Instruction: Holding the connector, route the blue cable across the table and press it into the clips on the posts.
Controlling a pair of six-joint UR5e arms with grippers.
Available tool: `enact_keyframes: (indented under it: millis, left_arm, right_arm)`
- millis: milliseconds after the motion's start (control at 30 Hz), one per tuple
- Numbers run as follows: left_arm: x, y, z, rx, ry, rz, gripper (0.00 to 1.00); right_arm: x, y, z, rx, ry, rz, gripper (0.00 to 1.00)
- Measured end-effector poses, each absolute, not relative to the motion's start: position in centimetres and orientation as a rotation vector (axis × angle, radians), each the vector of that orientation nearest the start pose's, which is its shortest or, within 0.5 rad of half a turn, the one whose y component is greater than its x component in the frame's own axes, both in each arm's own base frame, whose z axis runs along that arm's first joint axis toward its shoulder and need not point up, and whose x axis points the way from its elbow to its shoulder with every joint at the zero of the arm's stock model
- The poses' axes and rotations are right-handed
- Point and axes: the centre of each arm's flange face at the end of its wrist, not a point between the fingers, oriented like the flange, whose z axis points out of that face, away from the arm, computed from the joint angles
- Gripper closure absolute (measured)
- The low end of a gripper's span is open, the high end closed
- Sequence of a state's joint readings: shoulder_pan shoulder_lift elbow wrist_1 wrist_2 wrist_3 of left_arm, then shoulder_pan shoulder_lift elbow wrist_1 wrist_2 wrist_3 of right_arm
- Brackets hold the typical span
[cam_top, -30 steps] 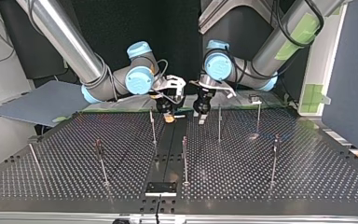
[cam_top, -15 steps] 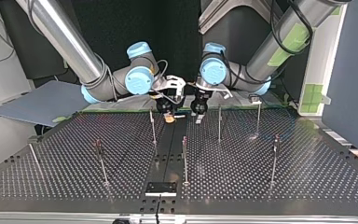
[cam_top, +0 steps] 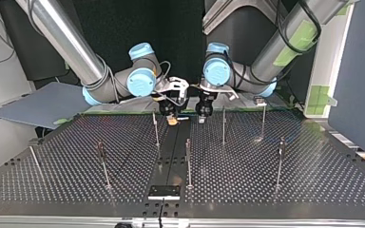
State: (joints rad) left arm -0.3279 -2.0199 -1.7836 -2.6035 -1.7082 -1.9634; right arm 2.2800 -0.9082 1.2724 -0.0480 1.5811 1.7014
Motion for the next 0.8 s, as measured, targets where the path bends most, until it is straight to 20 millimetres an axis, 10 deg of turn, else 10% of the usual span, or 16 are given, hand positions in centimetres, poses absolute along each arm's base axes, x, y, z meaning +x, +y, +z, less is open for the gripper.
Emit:
enact_keyframes:
  millis: [800]
  left_arm:
    - [48.3, -29.9, 27.4, -0.150, 1.646, -0.405, 1.00]
  right_arm:
    - [53.2, -43.1, 33.9, -2.437, 1.419, -2.229, 1.00]
